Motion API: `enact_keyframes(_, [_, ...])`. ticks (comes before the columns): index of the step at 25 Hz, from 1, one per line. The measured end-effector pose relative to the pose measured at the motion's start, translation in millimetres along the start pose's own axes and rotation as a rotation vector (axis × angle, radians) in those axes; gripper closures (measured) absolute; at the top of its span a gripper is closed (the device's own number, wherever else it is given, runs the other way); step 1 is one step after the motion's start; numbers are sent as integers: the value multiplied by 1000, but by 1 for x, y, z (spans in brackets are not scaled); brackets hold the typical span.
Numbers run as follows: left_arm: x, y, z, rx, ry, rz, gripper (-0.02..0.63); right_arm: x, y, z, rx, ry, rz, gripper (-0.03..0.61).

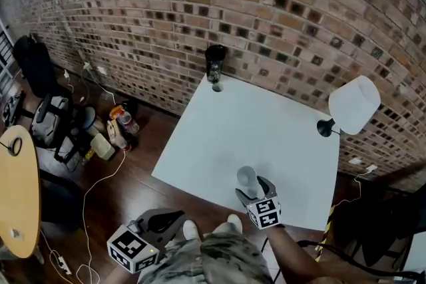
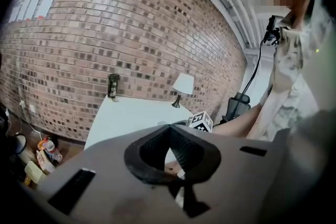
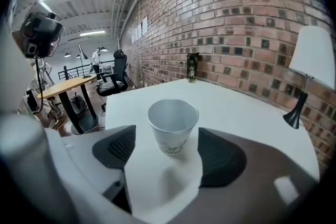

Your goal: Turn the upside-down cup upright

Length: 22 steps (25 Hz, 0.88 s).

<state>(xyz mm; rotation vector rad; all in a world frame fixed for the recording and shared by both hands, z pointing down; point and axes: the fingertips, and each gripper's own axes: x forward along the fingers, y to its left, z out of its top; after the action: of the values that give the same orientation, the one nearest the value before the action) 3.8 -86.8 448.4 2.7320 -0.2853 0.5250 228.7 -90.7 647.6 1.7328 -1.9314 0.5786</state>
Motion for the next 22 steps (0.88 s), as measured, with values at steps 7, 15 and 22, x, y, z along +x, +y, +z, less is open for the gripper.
enact_keyframes(7, [17, 10, 4, -56, 5, 52, 607, 24, -8, 1, -43, 13, 53, 245])
enact_keyframes(15, [25, 16, 14, -80, -40, 106, 607, 12, -25, 12, -202, 103, 81, 267])
enact_keyframes(22, [31, 21, 16, -95, -70, 119, 607, 32, -42, 14, -393, 322, 142, 270])
